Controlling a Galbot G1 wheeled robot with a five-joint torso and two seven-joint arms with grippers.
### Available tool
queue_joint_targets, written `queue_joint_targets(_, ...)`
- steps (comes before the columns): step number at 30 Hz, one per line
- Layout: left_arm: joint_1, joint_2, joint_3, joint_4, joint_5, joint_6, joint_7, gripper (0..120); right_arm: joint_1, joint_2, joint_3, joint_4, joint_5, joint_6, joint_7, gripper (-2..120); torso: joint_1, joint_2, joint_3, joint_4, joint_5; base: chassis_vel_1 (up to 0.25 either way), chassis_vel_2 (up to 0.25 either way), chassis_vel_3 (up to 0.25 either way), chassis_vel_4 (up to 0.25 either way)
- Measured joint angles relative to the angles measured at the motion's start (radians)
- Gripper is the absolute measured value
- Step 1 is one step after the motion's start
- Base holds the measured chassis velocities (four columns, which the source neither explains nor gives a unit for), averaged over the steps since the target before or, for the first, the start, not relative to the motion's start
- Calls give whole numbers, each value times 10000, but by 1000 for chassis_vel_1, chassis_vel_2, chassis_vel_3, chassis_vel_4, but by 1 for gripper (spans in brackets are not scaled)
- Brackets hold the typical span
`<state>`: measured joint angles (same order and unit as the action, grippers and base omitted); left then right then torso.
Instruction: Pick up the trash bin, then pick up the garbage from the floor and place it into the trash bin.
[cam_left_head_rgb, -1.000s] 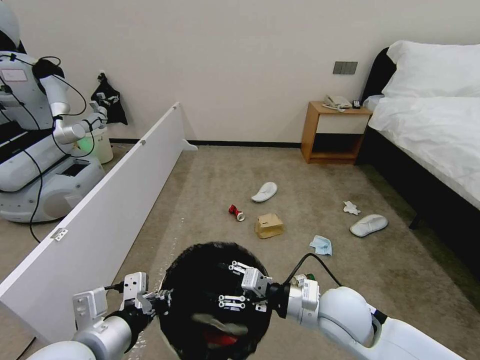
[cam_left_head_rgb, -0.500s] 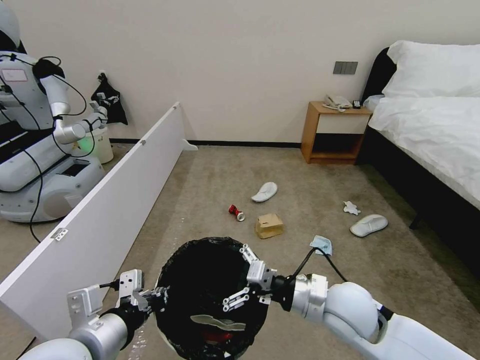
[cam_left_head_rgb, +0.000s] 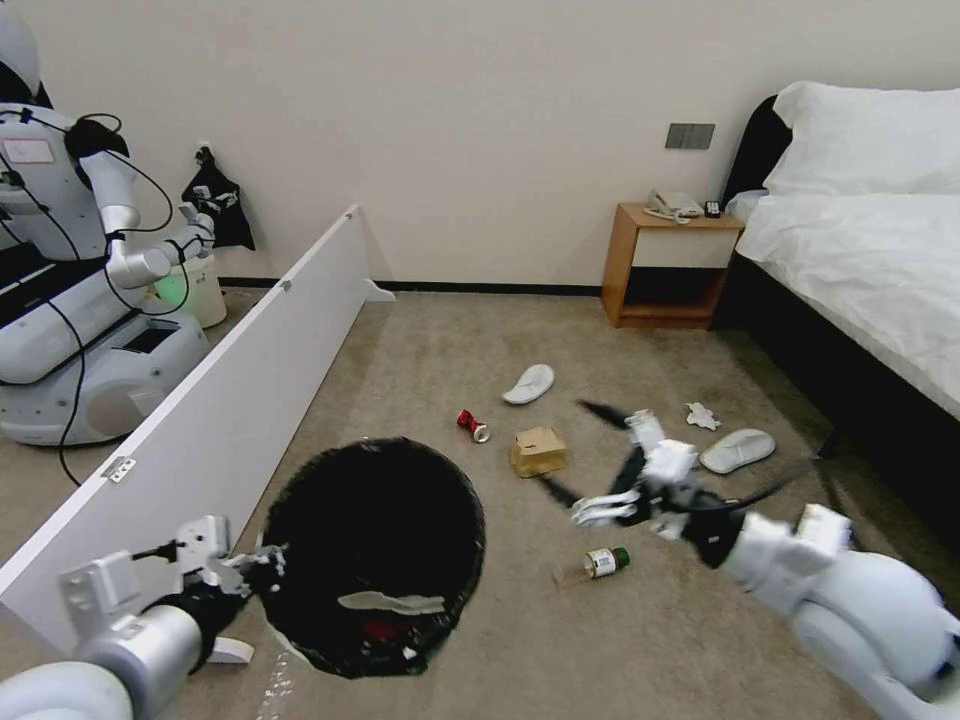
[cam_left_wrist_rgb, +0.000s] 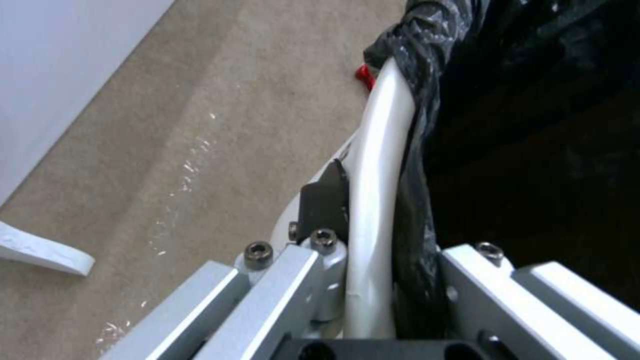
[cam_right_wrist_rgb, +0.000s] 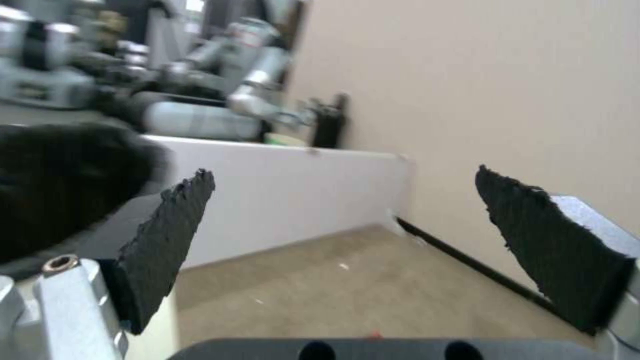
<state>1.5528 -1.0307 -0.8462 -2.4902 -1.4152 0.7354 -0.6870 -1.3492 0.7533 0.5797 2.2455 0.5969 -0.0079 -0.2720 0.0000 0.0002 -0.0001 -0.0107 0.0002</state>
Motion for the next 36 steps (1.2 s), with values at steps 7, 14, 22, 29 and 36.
queue_joint_targets(7, 41, -220, -45, 13, 506, 0, 103, 2, -1653, 1452, 1119, 134, -695, -475, 1086, 100, 0, 1, 0, 0, -3, 0, 0, 0, 0)
queue_joint_targets(14, 78, -320, -76, -45, 598, 0, 105, 2, -2591, 2399, 1099, -335, -1772, -543, 2040, 100, 0, 0, 0, 0, -3, 0, 0, 0, 0)
queue_joint_targets(22, 217, -541, -78, 104, 813, 0, 245, 2, -3381, 3660, 1249, -1415, -3443, 344, 2104, 100, 0, 0, 0, -2, -1, 0, 0, 0, 0)
queue_joint_targets(29, 156, -561, 70, 187, 847, 1, 256, 2, -3738, 4185, 1358, -1650, -3604, 551, 2074, 100, 0, -1, 0, 0, -3, 0, 0, 0, 0)
queue_joint_targets(36, 113, -586, 128, 232, 880, 0, 256, 2, -3641, 4210, 1366, -1896, -3451, 691, 1993, 100, 1, -2, 1, 0, -3, 0, 0, 0, 0)
